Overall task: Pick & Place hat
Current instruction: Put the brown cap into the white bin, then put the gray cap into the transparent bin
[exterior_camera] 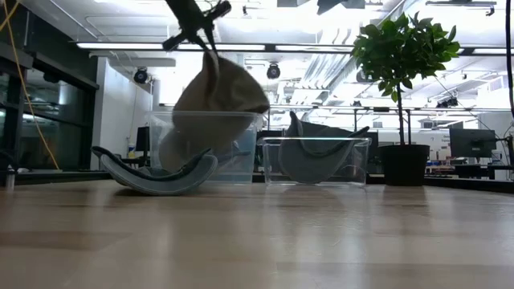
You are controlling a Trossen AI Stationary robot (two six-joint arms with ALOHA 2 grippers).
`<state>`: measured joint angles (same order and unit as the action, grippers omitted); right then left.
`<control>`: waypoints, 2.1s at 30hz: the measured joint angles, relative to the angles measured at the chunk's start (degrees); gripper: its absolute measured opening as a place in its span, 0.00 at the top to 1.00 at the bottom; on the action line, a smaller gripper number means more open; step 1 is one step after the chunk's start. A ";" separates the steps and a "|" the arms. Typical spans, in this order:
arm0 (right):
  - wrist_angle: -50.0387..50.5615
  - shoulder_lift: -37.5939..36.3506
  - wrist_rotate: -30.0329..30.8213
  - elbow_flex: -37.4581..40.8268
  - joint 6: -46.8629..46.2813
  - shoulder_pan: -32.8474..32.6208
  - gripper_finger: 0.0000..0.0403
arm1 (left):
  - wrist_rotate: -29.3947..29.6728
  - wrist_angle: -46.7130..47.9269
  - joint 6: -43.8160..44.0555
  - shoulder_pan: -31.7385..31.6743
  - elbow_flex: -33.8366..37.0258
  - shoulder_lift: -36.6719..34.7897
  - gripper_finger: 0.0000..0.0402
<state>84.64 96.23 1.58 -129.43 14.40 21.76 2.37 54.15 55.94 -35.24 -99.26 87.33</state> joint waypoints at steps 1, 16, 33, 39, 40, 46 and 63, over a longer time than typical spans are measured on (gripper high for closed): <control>0.02 0.00 0.00 0.00 0.02 0.00 0.41 | -0.02 0.00 0.04 -0.04 0.73 0.00 1.00; -0.05 0.00 0.00 0.00 1.57 0.00 0.41 | 0.89 -0.20 1.39 -5.39 10.38 0.00 1.00; -1.49 0.00 -0.84 0.01 2.01 1.99 0.41 | 13.27 -0.15 -1.76 -5.29 16.00 0.02 1.00; -2.49 0.00 -1.90 0.00 1.18 1.99 0.41 | 14.60 -0.24 -3.62 -5.25 16.24 0.04 1.00; -2.47 0.00 -1.88 0.00 1.11 1.99 0.41 | 14.77 -0.28 -3.95 -5.25 16.24 0.04 1.00; -2.50 0.00 -1.90 0.01 0.00 1.99 0.41 | 14.73 -0.63 -10.30 -5.25 16.24 0.04 0.94; -2.52 0.00 -2.01 0.00 -0.85 1.95 0.41 | 15.28 2.76 -15.37 -5.25 8.61 0.07 0.45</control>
<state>82.13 96.23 -0.43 -129.43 13.54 23.70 17.65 56.91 40.57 -40.49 -90.65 87.39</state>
